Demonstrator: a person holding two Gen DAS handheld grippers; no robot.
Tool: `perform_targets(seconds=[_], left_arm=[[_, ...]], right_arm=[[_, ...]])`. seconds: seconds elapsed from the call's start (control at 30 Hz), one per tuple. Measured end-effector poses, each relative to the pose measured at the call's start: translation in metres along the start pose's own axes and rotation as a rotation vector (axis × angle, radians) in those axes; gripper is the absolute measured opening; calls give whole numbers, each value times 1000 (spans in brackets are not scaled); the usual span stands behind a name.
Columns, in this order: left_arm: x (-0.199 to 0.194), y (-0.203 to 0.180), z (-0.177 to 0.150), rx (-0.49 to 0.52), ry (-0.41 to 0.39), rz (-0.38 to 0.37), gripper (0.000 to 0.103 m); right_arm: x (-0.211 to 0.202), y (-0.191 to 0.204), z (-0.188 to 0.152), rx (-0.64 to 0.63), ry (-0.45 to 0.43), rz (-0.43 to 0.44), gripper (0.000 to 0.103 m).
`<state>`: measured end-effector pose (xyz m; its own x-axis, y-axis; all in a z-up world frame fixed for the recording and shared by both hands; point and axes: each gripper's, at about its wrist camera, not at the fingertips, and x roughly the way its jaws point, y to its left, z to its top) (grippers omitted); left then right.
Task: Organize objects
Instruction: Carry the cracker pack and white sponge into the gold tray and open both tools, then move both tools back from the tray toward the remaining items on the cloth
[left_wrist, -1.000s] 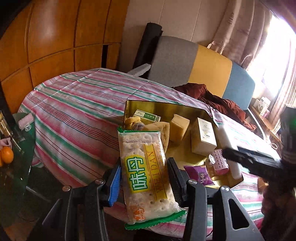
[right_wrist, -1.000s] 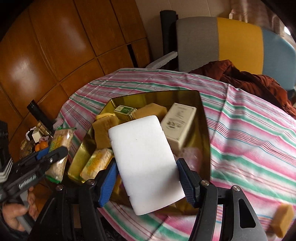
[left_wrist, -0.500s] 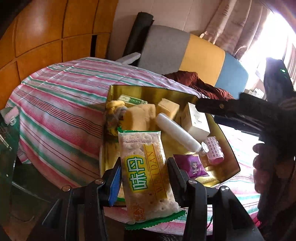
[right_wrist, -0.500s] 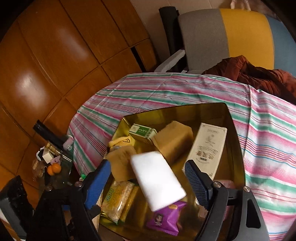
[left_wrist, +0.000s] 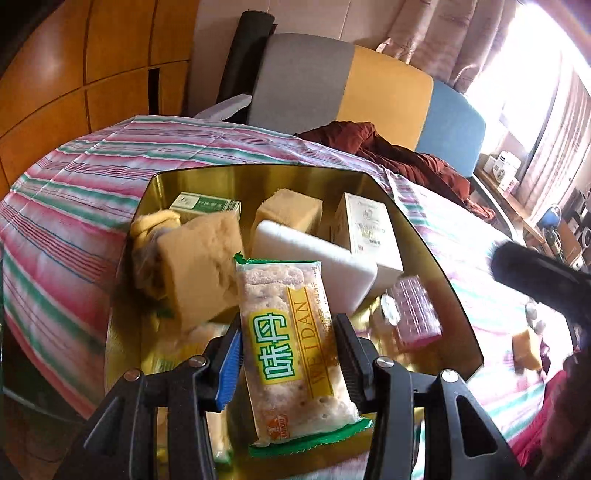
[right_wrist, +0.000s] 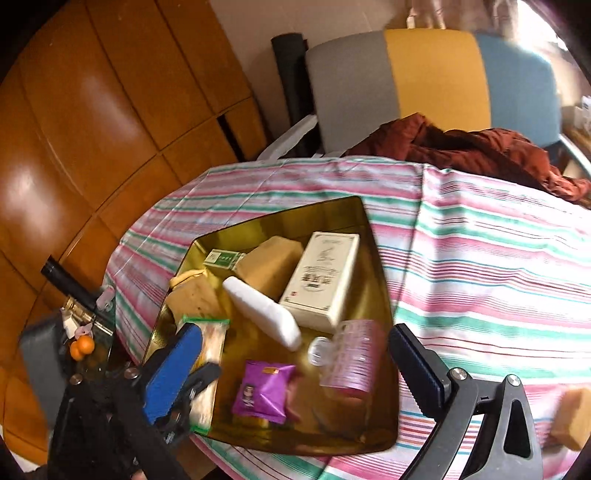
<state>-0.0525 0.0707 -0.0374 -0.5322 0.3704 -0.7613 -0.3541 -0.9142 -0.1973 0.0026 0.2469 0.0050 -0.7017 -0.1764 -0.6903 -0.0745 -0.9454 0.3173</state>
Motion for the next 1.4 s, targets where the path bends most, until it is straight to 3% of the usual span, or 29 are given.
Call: perform_targets(seconds=[0.17,0.43,0.87,1.4], left_arm=[[1,3,6,-17,-10,35,61],[-25,12,-5,-25,-38,69,61],[-58,6,-16,0,-106,128,61],[-74,-17,-19,113,-184,140,61]], right_arm=[[-14,-13,-3,32,-21,-24,102],[-13,-16,-14,26,-10,-42,103],[-19,17,-39,-186,-46,-171,103],[-31,15,-46,-189,-67,-249,103]])
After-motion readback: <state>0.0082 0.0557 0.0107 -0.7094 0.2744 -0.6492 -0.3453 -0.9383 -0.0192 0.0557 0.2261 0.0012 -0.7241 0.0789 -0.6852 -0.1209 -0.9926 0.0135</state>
